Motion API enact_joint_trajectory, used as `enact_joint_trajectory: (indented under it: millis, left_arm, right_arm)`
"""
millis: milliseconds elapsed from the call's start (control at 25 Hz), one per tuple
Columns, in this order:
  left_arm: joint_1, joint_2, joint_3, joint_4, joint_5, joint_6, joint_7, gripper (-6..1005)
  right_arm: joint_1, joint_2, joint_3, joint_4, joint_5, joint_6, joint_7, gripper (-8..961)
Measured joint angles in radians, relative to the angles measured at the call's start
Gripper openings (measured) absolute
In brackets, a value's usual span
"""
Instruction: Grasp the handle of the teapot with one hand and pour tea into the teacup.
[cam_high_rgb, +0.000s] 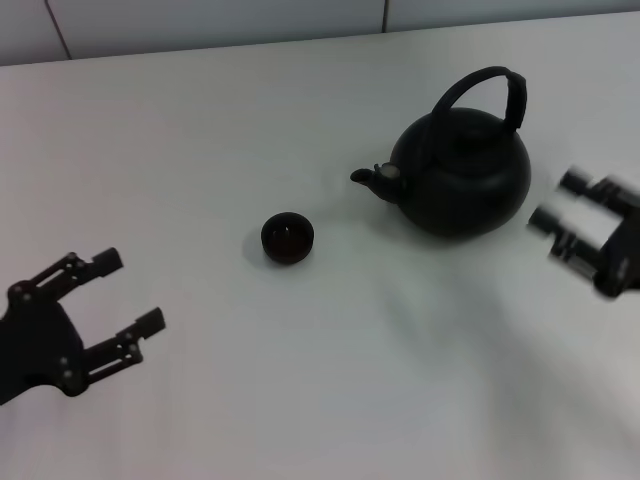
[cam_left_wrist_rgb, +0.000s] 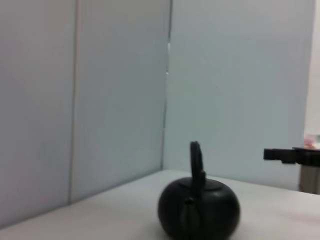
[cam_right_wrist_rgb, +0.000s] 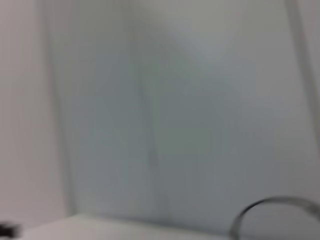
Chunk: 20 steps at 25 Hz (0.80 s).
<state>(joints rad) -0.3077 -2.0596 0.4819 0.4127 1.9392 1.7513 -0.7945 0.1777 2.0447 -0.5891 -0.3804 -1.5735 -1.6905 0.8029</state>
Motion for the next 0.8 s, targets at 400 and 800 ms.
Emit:
enact_joint_trajectory:
  millis: [400, 800]
  left_arm:
    - [-0.072, 0.015, 0.080, 0.099, 0.059, -0.007, -0.157, 809]
    - [-0.215, 0.075, 0.147, 0.215, 0.184, 0.016, -0.443, 809]
  right_arm:
    - [0.106, -0.024, 0.010, -0.289, -0.444, -0.031, 0.290, 575]
    - [0.147, -0.031, 0.007, -0.416, -0.540, -0.037, 0.373, 575]
